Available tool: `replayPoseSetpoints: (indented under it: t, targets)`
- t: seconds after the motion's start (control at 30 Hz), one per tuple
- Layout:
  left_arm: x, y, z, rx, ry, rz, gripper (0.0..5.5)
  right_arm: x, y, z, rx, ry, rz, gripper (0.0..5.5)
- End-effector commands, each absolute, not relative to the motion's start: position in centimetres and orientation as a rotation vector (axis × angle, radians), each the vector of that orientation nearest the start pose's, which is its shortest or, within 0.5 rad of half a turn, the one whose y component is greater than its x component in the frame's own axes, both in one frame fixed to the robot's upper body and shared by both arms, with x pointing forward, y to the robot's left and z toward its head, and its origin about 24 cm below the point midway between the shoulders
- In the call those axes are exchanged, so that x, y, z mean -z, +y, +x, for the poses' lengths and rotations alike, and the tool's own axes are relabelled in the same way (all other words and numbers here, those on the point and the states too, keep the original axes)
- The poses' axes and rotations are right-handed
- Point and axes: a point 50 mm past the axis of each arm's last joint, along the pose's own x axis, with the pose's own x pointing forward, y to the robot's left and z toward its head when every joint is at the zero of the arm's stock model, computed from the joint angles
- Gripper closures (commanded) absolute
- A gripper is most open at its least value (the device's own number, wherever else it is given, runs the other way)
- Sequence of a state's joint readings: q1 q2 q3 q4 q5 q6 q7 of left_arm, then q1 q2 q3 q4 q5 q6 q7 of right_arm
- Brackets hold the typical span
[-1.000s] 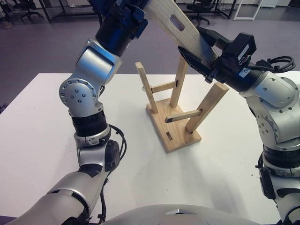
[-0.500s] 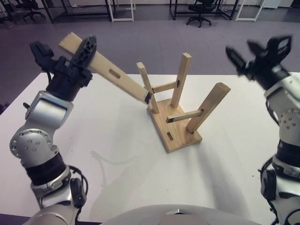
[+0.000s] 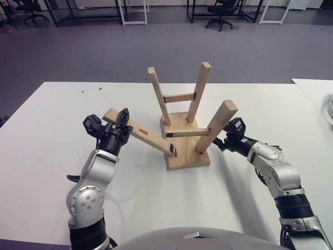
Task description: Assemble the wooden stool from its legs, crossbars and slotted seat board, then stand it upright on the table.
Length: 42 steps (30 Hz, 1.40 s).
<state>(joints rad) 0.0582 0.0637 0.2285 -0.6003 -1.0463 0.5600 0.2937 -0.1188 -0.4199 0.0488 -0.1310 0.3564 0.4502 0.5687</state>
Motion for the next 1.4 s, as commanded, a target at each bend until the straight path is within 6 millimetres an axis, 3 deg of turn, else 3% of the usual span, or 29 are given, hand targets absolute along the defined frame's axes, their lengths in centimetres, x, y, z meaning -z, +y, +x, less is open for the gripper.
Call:
replayPoseSetpoints:
  t: [0.03,0.13,0.23,0.37,0.47,0.5,0.6,0.73,0.8,0.9,0.97,1.13,1.3,1.4]
  targets:
    - [-11.9,17.6,21.6,0.018,0.084,-0.646,4.48,-7.6,-15.6,25.6,-0.712,0.226,0.003,1.73]
    - [-12.0,17.6,21.5,0.004,0.080,-0.463,4.48,-7.8,-15.3,25.5,-0.703,0.212,-0.011,1.73]
    - [-12.9,16.0,21.6,0.026,0.083,-0.414,4.47,-8.6,-15.1,25.3,-0.684,0.170,0.005,1.73]
    - [-12.7,14.3,20.5,0.052,0.141,-0.339,4.48,-10.0,-16.8,25.3,-0.495,0.093,0.018,1.73]
    - [-11.9,14.2,20.4,0.032,0.179,-0.281,4.48,-13.7,-18.3,24.8,-0.379,-0.062,0.073,1.73]
    - [-11.8,14.1,20.5,0.026,0.184,-0.260,4.48,-15.9,-18.4,24.5,-0.379,-0.153,0.114,1.73]
    - [-11.8,13.6,21.5,-0.010,0.178,-0.240,4.48,-21.0,-17.0,23.1,-0.475,-0.344,0.174,1.73]
    - [-12.2,12.2,22.0,0.042,0.164,-0.150,4.48,-23.9,-13.9,22.7,-0.577,-0.397,0.179,1.73]
    - [-12.2,12.0,21.9,0.056,0.163,-0.114,4.48,-24.9,-11.0,22.8,-0.643,-0.345,0.085,1.73]
    - [-12.2,11.8,21.8,0.061,0.163,-0.092,4.47,-24.8,-7.6,22.4,-0.700,-0.270,-0.135,1.73]
    - [-12.3,11.9,21.6,0.053,0.160,-0.088,4.47,-24.2,-6.5,22.3,-0.705,-0.237,-0.309,1.73]
    - [-12.4,11.8,21.7,0.048,0.144,-0.078,4.47,-19.8,-5.7,22.8,-0.731,-0.043,-0.755,1.73]
    - [-12.9,10.6,22.1,0.100,0.123,-0.052,4.47,-14.4,-5.1,23.2,-0.817,0.191,-0.960,1.73]
    - [-13.3,9.6,22.0,0.179,0.106,-0.019,4.46,-13.0,-5.4,22.8,-0.861,0.295,-0.992,1.73]
